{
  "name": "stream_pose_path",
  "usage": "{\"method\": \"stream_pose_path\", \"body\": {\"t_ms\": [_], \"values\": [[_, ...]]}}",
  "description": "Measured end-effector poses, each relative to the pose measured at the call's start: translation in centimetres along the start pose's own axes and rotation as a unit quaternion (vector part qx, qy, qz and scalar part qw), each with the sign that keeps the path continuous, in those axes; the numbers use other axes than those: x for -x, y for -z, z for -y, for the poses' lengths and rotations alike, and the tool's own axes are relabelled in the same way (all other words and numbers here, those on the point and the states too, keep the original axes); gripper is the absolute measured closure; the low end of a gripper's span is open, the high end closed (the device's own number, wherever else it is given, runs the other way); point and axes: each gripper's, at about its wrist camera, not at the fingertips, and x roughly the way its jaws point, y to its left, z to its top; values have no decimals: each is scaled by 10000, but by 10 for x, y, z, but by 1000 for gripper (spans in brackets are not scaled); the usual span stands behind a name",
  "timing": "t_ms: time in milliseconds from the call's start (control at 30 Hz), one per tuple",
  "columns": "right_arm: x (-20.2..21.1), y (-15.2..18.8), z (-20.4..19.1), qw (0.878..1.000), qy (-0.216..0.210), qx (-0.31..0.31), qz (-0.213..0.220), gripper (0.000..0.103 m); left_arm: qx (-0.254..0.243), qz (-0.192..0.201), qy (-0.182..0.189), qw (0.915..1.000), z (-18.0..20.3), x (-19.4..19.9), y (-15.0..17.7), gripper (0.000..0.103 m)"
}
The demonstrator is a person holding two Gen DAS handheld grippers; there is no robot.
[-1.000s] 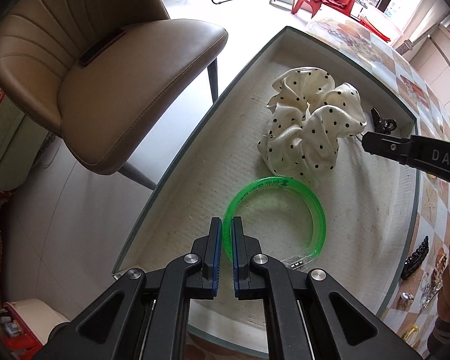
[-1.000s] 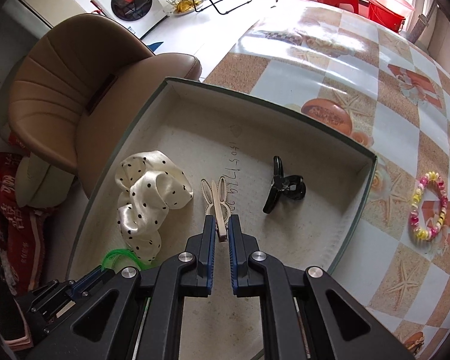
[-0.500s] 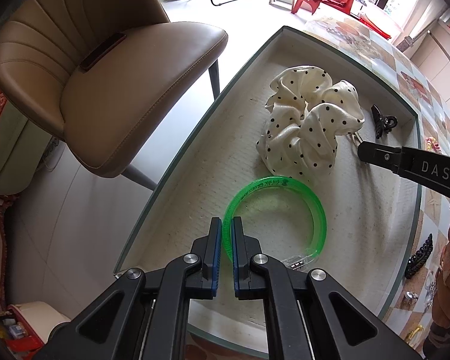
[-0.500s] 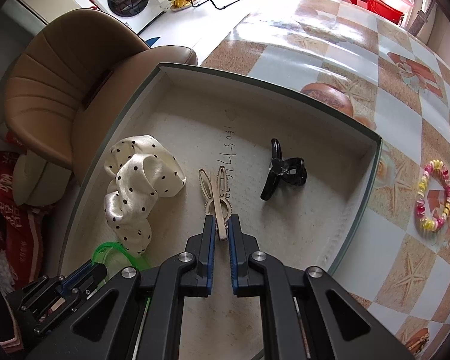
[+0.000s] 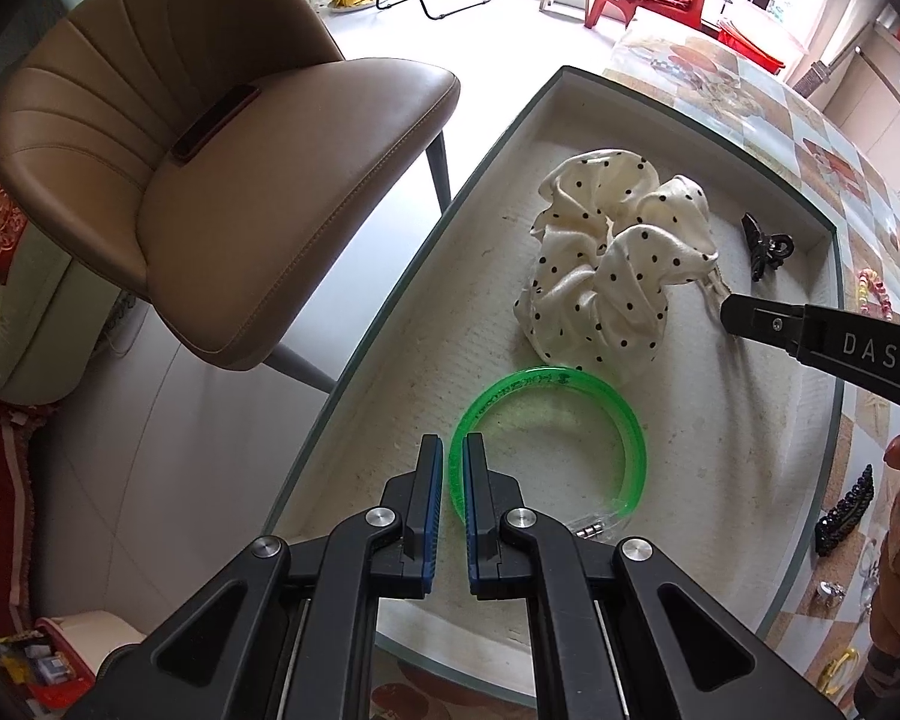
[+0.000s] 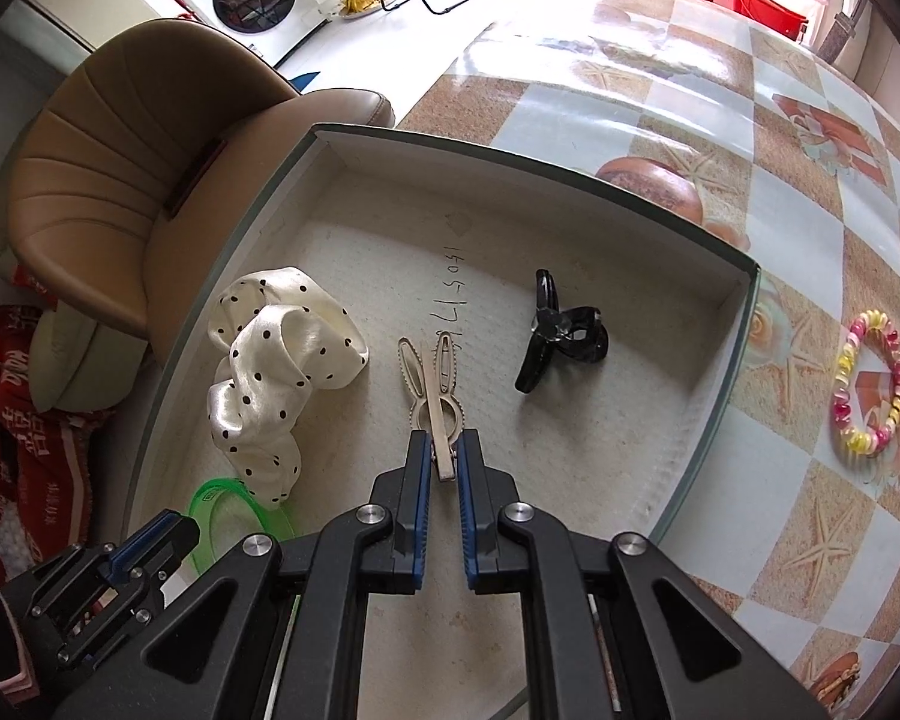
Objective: Organize jewelry
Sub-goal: 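Carry the green bangle and gold clip over the grey tray with both tools, then open both tools to drop the bangle and gold clip into the tray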
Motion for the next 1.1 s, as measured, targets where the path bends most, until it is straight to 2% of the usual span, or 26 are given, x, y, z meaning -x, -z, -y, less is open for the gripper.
{"method": "stream_pose_path", "body": {"t_ms": [133, 200, 267, 667, 700, 733, 767, 800, 867, 967, 1100], "values": [[4, -1, 3, 9999, -99, -46, 17, 86, -28, 4, -19, 10000, 3, 3, 0, 93], [8, 0, 4, 9999, -137, -70, 52, 72, -40, 10, -22, 10000, 5, 5, 0, 93], [14, 1, 4, 9997, -181, -98, 109, 65, -60, 18, -19, 10000, 6, 7, 0, 93], [67, 31, 29, 9965, -449, -561, 419, 54, -232, 134, 53, 9996, 16, 25, 0, 93], [73, 36, 34, 9959, -443, -637, 463, 52, -266, 140, 56, 9995, 18, 26, 0, 86], [79, 40, 39, 9953, -430, -705, 499, 51, -308, 153, 68, 9994, 21, 29, 0, 41], [85, 44, 45, 9946, -410, -792, 535, 49, -306, 176, 56, 9994, 23, 31, 0, 13], [91, 49, 52, 9937, -389, -886, 570, 47, -271, 321, -19, 9991, 24, 37, 1, 0], [103, 59, 68, 9918, -329, -1066, 626, 45, -419, 537, -47, 9977, 33, 46, 2, 0], [124, 80, 91, 9880, -211, -1356, 711, 41, -623, 512, 74, 9967, 48, 51, 0, 0], [143, 108, 125, 9806, -37, -1801, 772, 29, -960, 571, 160, 9936, 73, 59, 1, 0]]}}
